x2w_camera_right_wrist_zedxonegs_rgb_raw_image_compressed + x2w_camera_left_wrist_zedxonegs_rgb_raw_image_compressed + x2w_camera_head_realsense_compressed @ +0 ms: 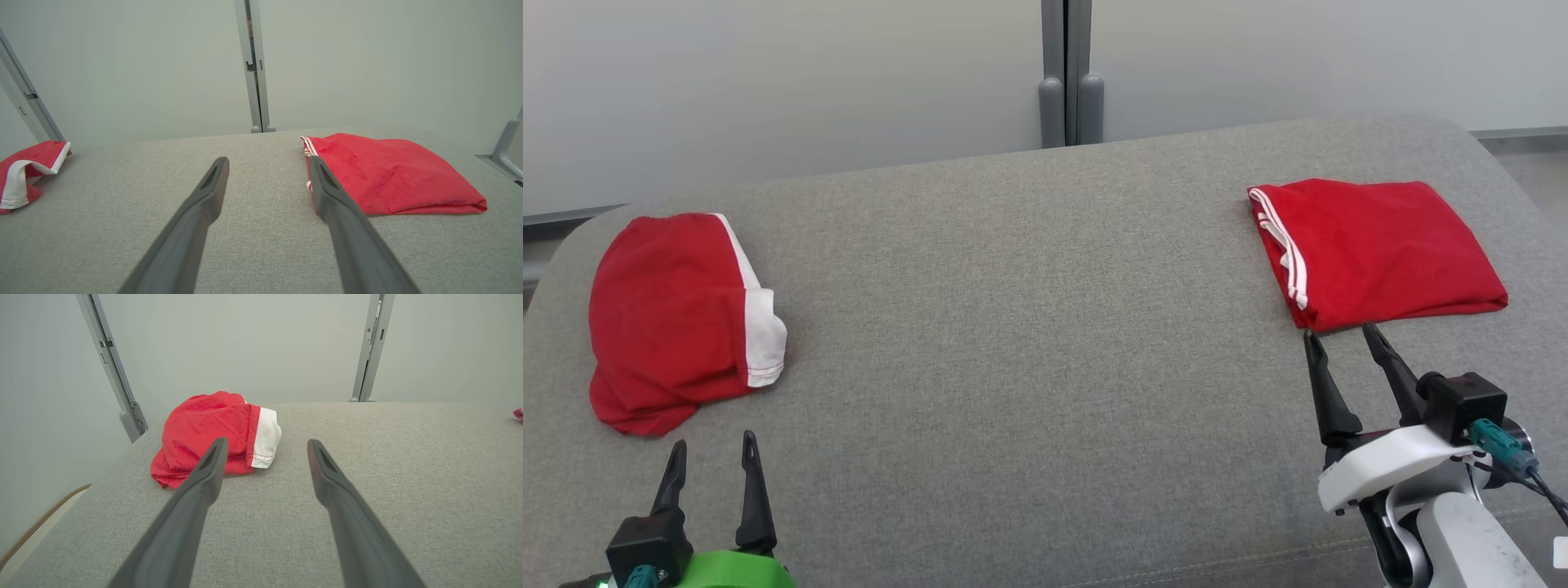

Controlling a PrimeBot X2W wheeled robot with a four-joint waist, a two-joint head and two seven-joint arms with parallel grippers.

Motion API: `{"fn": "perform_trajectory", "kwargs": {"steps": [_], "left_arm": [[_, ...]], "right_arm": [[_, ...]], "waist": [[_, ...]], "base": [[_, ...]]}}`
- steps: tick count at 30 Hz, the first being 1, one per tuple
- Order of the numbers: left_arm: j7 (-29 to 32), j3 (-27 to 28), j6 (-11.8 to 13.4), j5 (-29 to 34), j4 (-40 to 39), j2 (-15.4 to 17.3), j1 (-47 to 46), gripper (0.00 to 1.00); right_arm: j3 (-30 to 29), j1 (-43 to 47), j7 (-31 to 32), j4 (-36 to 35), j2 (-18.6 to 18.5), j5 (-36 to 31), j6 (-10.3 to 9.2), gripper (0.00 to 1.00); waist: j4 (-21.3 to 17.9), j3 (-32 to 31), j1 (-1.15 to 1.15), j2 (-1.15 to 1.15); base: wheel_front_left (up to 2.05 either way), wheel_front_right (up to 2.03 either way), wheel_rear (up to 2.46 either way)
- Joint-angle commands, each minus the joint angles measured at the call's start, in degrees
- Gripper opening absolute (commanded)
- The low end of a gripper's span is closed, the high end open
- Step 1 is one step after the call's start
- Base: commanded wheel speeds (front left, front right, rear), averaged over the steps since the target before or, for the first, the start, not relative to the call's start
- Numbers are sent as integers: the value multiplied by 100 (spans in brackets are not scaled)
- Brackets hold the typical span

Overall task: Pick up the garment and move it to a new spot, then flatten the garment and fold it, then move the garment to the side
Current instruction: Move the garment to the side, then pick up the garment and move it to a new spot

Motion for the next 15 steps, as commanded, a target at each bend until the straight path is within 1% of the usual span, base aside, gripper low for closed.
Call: {"fn": "perform_trajectory", "kwargs": {"steps": [1, 8, 11, 15], "left_arm": [[-13, 66, 53, 42, 44, 73, 121, 100], [-13, 100, 129, 126, 166, 146, 104, 100], [-13, 83, 224, 228, 179, 216, 101, 100], [-13, 21, 109, 189, 165, 275, 72, 100]], "right_arm": [[-52, 87, -23, -91, 81, -151, -6, 100], [-173, 286, -23, -298, 323, -454, -6, 100], [-190, 317, -23, -334, 366, -533, -6, 100], [-217, 344, -23, -329, 384, -572, -6, 100]], "waist": [[-64, -14, 0, 0], [-79, -21, 0, 0], [-57, -27, 0, 0], [-6, -44, 0, 0]], "base": [[0, 0, 0], [0, 0, 0], [0, 0, 0], [0, 0, 0]]}}
